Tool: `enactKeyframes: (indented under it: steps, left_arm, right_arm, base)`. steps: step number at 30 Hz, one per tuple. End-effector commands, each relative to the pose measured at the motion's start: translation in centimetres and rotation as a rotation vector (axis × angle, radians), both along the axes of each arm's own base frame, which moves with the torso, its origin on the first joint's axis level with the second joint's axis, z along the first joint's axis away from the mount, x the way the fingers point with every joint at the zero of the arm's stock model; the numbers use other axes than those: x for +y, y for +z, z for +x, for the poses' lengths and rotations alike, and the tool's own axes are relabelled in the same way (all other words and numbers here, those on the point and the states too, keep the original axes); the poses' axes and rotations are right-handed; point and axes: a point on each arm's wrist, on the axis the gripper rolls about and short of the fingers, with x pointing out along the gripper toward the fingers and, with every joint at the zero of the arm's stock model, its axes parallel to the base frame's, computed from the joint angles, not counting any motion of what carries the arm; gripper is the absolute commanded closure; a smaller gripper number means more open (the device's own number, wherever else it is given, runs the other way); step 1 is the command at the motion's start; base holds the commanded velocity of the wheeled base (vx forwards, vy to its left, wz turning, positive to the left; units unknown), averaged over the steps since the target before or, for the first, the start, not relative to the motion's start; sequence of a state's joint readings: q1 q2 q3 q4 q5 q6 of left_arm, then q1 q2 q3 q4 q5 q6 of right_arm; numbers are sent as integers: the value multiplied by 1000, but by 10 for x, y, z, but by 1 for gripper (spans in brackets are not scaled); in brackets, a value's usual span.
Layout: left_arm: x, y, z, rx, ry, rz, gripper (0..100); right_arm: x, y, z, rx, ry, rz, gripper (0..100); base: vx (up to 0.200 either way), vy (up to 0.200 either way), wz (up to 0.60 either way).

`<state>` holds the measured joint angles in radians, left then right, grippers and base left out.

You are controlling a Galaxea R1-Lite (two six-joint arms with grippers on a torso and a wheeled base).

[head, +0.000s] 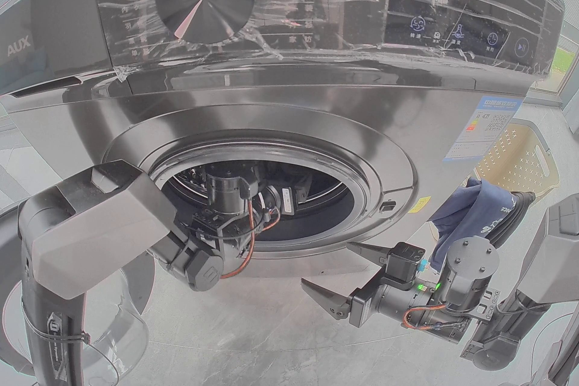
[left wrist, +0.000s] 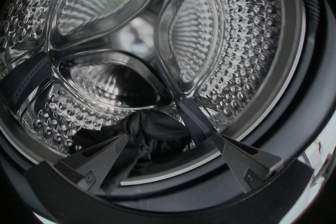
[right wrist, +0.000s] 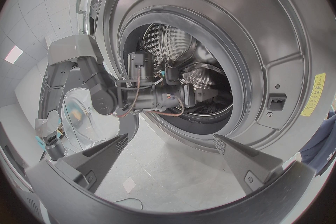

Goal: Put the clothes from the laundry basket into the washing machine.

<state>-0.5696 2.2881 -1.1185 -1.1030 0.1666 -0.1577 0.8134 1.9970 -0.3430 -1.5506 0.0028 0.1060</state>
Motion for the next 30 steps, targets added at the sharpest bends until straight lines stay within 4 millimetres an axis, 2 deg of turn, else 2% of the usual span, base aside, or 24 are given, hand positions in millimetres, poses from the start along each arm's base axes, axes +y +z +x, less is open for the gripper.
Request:
enactKeyframes:
  steps: [1, 8, 12, 14, 15, 18, 27, 28, 30]
  left_arm:
    - [-4, -8, -40, 36, -65, 24, 0]
    - [3, -24, -78, 12, -109, 4, 0]
    - [10, -11, -100, -27, -135, -21, 0]
    - [18, 1, -118, -37, -154, -29, 0]
    - [28, 16, -136, -46, -169, -38, 0]
    - [38, 22, -152, -37, -175, -31, 0]
    - [84, 33, -199, -45, -142, -9, 0]
    - [85, 33, -199, -45, -141, -9, 0]
    - [97, 37, -212, -71, -129, 4, 0]
  right_arm:
    - [-2, 1, 0, 1, -5, -1, 0]
    - [-7, 3, -4, 1, -6, -1, 0]
    - [-11, 13, -8, -21, -8, 21, 0]
    - [-14, 20, -10, -38, -17, 39, 0]
    - [-22, 25, -15, -40, -46, 47, 0]
    - [-31, 27, -22, -36, -85, 43, 0]
    - [-82, 41, -30, -65, -255, 63, 0]
    - [-82, 41, -31, -65, -255, 63, 0]
    - [-92, 47, -41, -87, -272, 77, 0]
  base:
    - [0, 0, 0]
    - [0, 0, 0]
    - [0, 0, 0]
    - [0, 0, 0]
    - [0, 0, 0]
    - [0, 0, 0]
    - [0, 0, 0]
    - [-200, 0, 0]
    - [-200, 0, 0]
